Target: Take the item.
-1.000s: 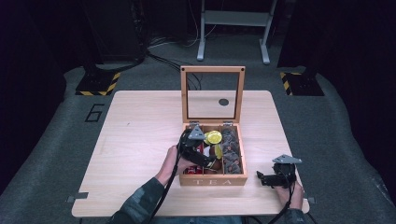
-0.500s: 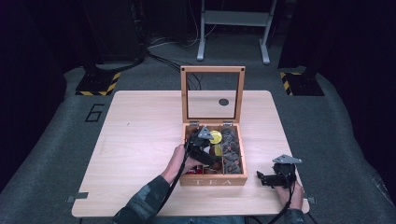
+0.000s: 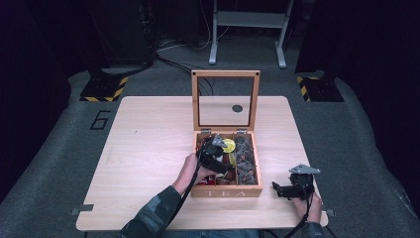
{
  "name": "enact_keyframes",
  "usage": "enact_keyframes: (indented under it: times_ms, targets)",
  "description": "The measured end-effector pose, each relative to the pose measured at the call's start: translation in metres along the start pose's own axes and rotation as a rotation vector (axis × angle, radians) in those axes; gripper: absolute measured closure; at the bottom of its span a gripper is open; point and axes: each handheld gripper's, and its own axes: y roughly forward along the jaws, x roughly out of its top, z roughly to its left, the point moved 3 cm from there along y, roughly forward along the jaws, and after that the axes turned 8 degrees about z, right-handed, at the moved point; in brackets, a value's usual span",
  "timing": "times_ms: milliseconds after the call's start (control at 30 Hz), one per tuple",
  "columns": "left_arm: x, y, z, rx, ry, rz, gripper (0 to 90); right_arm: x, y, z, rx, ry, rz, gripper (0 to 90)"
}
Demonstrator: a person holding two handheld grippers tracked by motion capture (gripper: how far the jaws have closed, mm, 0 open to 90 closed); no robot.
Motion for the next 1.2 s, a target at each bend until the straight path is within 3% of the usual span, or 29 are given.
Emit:
enact_keyframes:
  times_ms: [733, 1200]
  targets:
    - [0.0075, 0.0086, -0.0025, 0.0, 0.011, 0.038, 38.4, -0.0001, -0.0001, -0.0001, 0.0, 0.0, 0.001, 0.6]
    - [0.0052, 0.0012, 0.0015, -0.021, -0.015, -0.022, 38.6, -0.0001, -0.0001, -0.0001, 0.0, 0.0, 0.0, 0.7]
